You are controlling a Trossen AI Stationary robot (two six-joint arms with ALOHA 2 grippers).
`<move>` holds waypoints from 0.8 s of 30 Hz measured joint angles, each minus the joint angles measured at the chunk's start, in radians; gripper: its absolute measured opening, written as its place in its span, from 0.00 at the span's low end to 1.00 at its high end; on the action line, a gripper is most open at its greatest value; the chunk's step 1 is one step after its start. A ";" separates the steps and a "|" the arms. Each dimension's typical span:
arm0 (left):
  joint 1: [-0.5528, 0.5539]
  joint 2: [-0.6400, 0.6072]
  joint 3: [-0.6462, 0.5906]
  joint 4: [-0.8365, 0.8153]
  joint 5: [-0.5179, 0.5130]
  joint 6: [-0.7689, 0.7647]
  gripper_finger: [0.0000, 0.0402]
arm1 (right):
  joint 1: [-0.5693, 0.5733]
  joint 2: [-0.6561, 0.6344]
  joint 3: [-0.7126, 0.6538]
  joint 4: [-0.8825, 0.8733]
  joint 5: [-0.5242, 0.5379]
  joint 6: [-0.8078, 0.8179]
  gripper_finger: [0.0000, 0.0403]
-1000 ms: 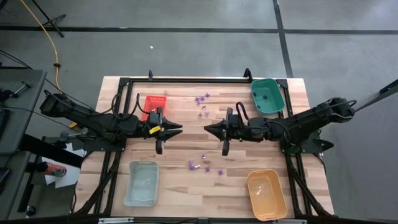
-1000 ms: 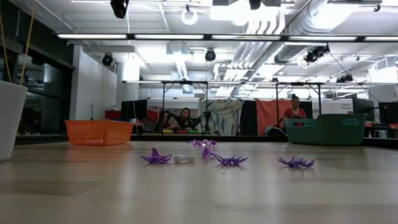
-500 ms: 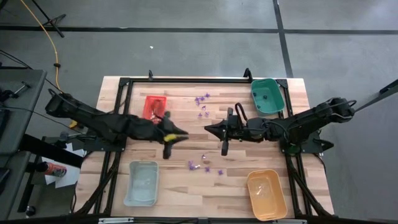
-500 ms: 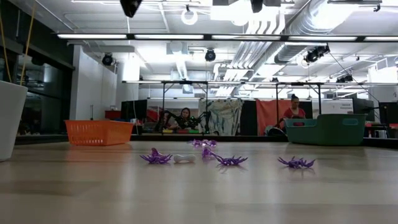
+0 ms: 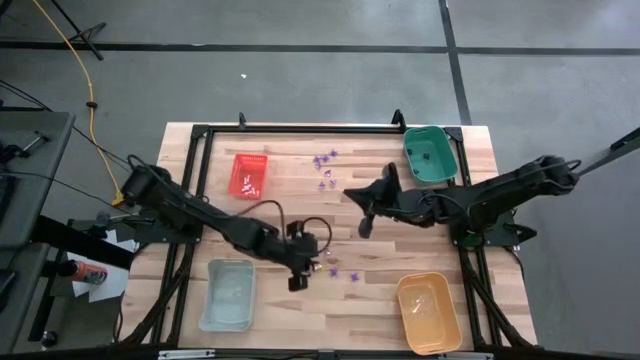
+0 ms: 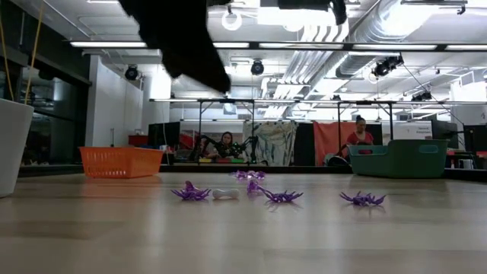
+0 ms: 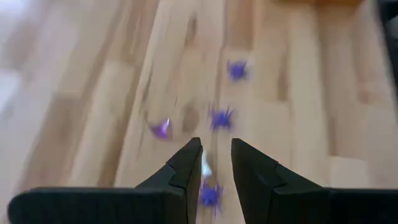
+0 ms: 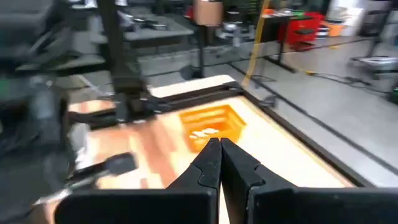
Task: Sort Halloween decoration
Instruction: Put the white bone toy into the orange bin
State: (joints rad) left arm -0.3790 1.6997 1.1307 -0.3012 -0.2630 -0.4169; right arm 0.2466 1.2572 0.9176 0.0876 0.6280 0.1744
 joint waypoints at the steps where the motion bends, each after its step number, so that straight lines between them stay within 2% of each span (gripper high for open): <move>1: -0.002 0.024 0.000 0.003 0.000 -0.030 0.19 | 0.000 -0.014 0.000 -0.029 0.019 0.000 0.00; 7: -0.001 0.129 0.001 0.014 0.023 -0.154 0.19 | 0.000 -0.079 0.000 -0.133 0.086 0.008 0.00; 18: -0.001 0.248 0.001 0.087 0.047 -0.149 0.19 | 0.000 -0.113 0.000 -0.223 0.088 0.011 0.00; 24: -0.002 0.282 0.004 0.096 0.028 -0.147 0.19 | 0.000 -0.113 0.000 -0.293 0.089 0.084 0.00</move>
State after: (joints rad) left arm -0.3809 1.9813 1.1349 -0.2047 -0.2351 -0.5644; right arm 0.2466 1.1442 0.9180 -0.2057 0.7168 0.2579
